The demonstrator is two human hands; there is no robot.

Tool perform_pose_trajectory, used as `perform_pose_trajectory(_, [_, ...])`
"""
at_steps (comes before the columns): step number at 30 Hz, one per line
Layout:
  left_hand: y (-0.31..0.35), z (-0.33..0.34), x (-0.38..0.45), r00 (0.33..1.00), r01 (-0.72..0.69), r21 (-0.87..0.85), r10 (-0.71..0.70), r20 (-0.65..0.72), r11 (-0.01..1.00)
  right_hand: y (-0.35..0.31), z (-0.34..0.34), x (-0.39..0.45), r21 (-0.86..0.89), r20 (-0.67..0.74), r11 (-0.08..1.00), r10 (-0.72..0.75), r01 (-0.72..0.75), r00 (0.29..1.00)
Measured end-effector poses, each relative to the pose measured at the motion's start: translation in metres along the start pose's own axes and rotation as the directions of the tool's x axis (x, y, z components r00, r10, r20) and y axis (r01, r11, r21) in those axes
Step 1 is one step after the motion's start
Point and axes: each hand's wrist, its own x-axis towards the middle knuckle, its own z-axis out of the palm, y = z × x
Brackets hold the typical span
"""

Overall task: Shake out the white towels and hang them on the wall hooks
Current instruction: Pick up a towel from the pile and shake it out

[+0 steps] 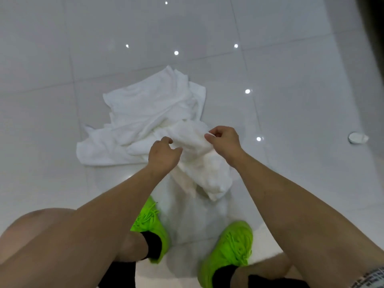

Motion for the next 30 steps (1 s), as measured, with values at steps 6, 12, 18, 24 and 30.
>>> perform_pose_trajectory(6, [0.068, -0.106, -0.111, 0.998, -0.062, 0.014, 0.062, -0.016, 0.998, -0.123, -0.051, -0.115, 0.081, 0.052, 0.996, -0.033, 0.029, 0.998])
perform_pose_trajectory(12, [0.174, -0.223, -0.232, 0.982, -0.186, 0.047, 0.187, -0.026, 0.981, -0.282, -0.161, -0.232, 0.184, 0.038, 0.975, -0.137, 0.128, 0.990])
perform_pose_trajectory(18, [0.351, -0.315, -0.346, 0.815, -0.575, 0.105, 0.579, -0.008, 0.811, -0.428, -0.315, -0.335, 0.221, -0.111, 0.932, -0.268, 0.286, 0.957])
perform_pose_trajectory(24, [0.504, -0.336, -0.469, 0.621, -0.779, 0.184, 0.780, 0.083, 0.600, -0.480, -0.483, -0.447, 0.184, -0.425, 0.856, -0.374, 0.484, 0.824])
perform_pose_trajectory(30, [0.615, -0.289, -0.586, 0.485, -0.864, -0.110, 0.871, 0.071, 0.490, -0.427, -0.625, -0.537, 0.035, -0.804, 0.863, -0.276, 0.505, 0.527])
